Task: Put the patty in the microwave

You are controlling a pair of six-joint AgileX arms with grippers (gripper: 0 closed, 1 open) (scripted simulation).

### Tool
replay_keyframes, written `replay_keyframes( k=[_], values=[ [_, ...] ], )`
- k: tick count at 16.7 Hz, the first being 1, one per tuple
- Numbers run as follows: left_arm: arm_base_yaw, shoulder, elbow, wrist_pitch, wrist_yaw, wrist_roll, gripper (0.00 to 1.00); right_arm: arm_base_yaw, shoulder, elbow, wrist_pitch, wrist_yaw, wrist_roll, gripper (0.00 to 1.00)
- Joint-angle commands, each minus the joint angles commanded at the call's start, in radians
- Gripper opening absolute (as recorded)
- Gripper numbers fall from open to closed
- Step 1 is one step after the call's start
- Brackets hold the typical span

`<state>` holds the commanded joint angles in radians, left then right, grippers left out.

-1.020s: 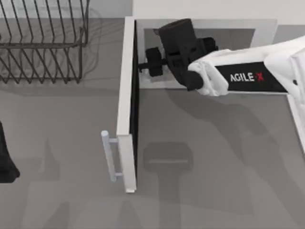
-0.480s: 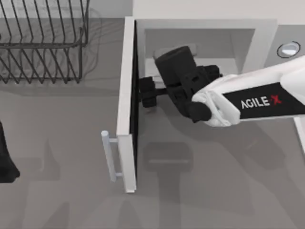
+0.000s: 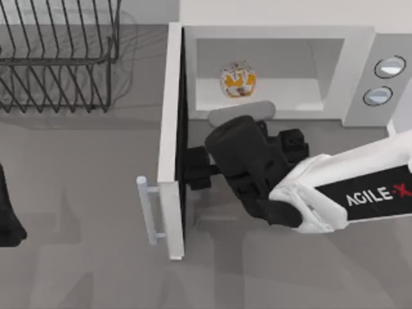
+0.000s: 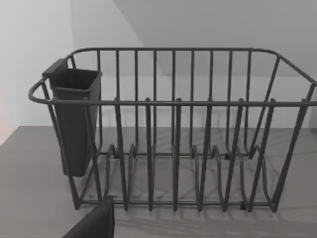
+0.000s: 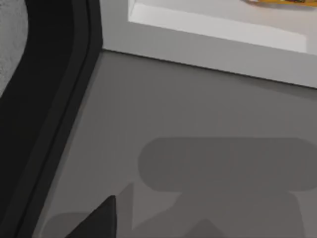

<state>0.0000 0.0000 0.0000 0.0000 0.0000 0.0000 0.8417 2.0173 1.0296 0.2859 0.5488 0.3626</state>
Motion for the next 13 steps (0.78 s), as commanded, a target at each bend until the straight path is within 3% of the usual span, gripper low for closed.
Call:
replay_keyframes(
  k=[5,13],
  values=[
    [0.000,0.000,0.000,0.000,0.000,0.000,1.00,0.029,-0.022,-0.108,0.057,0.065,0.018,1.00],
    [0.000,0.000,0.000,0.000,0.000,0.000,1.00,0.022,-0.020,-0.113,0.057,0.068,0.019,1.00]
  ],
)
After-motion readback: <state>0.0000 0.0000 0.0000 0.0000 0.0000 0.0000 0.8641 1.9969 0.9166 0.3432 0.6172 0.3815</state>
